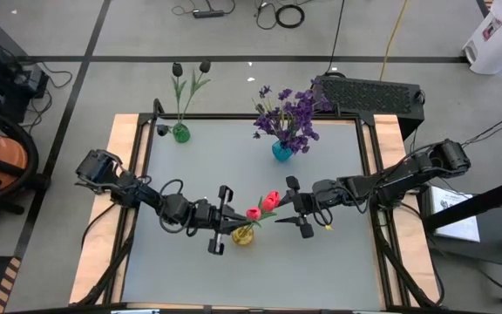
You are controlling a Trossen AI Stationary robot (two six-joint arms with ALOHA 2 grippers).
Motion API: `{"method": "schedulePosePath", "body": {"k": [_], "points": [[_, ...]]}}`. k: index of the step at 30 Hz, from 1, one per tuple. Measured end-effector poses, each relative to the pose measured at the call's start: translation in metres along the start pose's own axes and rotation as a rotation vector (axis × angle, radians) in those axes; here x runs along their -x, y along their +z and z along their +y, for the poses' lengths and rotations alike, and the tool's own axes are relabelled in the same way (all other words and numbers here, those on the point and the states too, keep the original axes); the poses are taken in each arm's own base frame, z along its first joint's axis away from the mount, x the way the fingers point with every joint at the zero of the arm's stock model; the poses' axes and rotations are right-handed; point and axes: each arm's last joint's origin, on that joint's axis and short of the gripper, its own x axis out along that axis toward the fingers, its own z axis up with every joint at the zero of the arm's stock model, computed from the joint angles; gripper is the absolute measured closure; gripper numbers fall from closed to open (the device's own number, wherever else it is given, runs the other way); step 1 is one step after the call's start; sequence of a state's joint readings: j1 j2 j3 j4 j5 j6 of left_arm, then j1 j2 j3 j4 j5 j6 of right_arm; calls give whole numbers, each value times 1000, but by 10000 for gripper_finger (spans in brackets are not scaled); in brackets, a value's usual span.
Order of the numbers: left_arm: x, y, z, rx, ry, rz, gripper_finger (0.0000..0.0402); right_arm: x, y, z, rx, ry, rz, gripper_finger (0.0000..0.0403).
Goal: Sort flowers into vase by color
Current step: Put the pink flower into the yellow vase
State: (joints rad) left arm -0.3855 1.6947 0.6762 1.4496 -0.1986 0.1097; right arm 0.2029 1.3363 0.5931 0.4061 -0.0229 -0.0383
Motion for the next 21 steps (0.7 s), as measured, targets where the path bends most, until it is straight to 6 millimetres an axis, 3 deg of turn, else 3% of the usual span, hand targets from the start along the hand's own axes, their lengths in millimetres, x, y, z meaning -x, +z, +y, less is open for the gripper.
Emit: {"method": "schedulePosePath", "body": {"k": [8,21], "points": [[0,0,0,-1,0,3,385,0,0,0,0,0,0,206],[0,0,0,26,0,2,333,0,0,0,0,0,0,206]]}}
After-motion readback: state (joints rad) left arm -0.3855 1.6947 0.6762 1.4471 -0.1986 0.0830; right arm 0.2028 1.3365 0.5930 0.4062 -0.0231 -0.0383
